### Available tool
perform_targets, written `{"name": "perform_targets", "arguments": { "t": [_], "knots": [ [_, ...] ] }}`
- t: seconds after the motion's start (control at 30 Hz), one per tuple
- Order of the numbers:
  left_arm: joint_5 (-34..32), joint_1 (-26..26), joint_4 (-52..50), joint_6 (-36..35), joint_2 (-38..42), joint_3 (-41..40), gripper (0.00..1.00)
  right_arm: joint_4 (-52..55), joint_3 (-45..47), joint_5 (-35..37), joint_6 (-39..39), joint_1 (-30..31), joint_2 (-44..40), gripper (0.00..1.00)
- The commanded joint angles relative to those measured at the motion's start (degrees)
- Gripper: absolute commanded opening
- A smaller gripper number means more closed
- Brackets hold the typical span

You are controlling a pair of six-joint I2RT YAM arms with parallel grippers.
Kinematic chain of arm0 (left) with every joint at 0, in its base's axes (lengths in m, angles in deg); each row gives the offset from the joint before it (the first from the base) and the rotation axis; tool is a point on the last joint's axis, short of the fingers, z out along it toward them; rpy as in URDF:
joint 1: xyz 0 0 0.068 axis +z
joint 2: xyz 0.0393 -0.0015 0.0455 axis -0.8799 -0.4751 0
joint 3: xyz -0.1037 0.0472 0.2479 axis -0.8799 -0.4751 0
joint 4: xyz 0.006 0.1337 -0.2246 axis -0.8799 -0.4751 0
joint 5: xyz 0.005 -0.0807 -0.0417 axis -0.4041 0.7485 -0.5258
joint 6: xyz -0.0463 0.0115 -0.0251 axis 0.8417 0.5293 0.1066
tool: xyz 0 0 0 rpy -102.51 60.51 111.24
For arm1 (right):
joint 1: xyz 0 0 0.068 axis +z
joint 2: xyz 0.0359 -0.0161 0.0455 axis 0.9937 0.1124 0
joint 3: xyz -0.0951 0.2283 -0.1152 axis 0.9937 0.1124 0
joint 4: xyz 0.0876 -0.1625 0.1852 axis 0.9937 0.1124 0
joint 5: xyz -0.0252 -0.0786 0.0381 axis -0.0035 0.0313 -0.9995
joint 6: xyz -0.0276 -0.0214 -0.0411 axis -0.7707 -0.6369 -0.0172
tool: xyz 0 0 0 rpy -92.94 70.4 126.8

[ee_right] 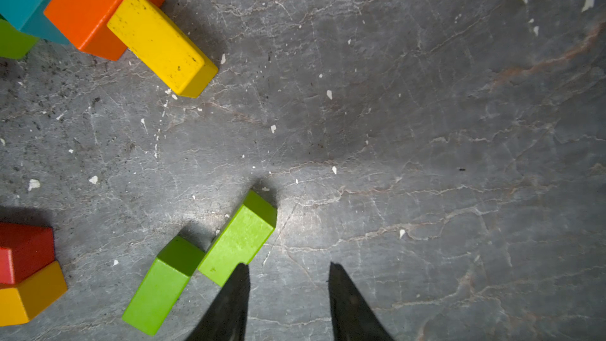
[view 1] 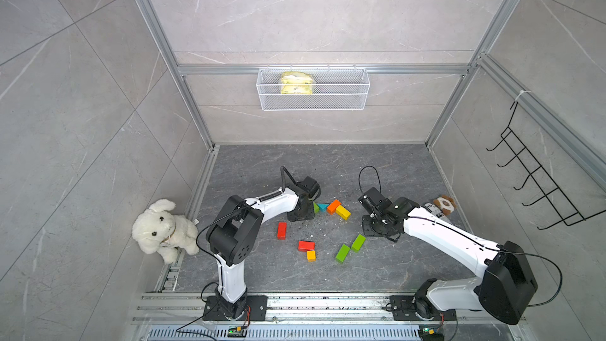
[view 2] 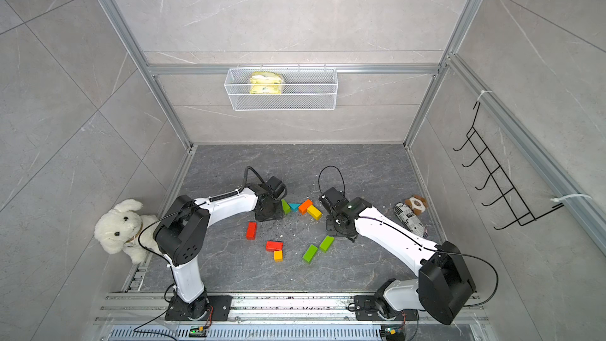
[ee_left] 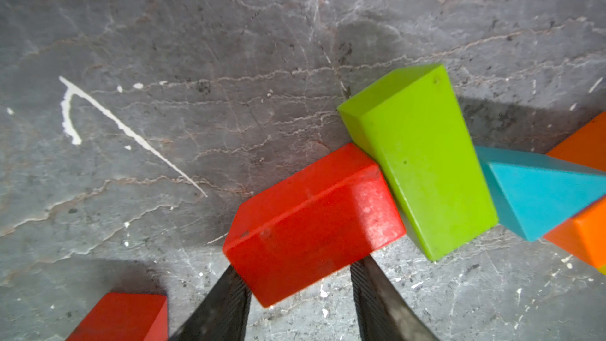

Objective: Assemble a heart with building blocks
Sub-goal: Assemble the building block at the center of the board, then pick up the building block from the center of the board.

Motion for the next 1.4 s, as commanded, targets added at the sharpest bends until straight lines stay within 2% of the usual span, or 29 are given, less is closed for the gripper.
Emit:
{"name": "perform_targets", "arguments": {
  "t": [0.0, 0.23, 0.37, 0.57, 0.67, 0.83, 1.0, 1.17, 1.37],
  "knots": [
    [1.2, 0.3, 0.7, -0.5, 2.7, 0.1, 0.52, 0.0, 0.5, -0.2, -0.3, 0.0, -1.1, 0.44],
    [1.2, 0.2, -0.3, -0.1, 3.7, -0.6, 0.52, 0.6, -0.1, -0.2, -0.5, 0.4, -1.2, 0.43],
    [-0.8, 0.3, -4.0, 1.1, 7.7, -1.5, 0.57, 1.8, -0.9, 0.4, -0.8, 3.4, -1.0, 0.46],
    [-7.3, 1.6, -11.3, 1.8, 17.8, -4.9, 0.63, 1.4, -3.0, 0.2, 5.4, 15.2, 3.6, 0.57],
    [-6.9, 3.6, -11.1, 2.0, 22.6, -8.2, 0.64, -0.5, -3.7, -0.1, 9.9, 20.2, 8.8, 0.62],
    [-4.0, 7.5, -9.6, 1.0, 27.2, -12.1, 0.65, -3.2, -5.8, -1.2, 14.5, 24.7, 15.7, 0.67],
    [-2.8, 9.4, -9.2, -1.6, 28.2, -12.6, 0.65, -2.3, -5.1, -0.5, 17.6, 25.3, 18.7, 0.68],
    [-1.4, 10.5, -7.3, -2.3, 28.2, -13.6, 0.65, -3.6, -5.1, -0.2, 16.1, 24.7, 20.1, 0.62],
    [-0.4, 10.8, -6.7, -3.0, 27.2, -13.0, 0.64, -5.9, -5.8, -1.9, 14.8, 22.5, 22.2, 0.66]
  ]
}}
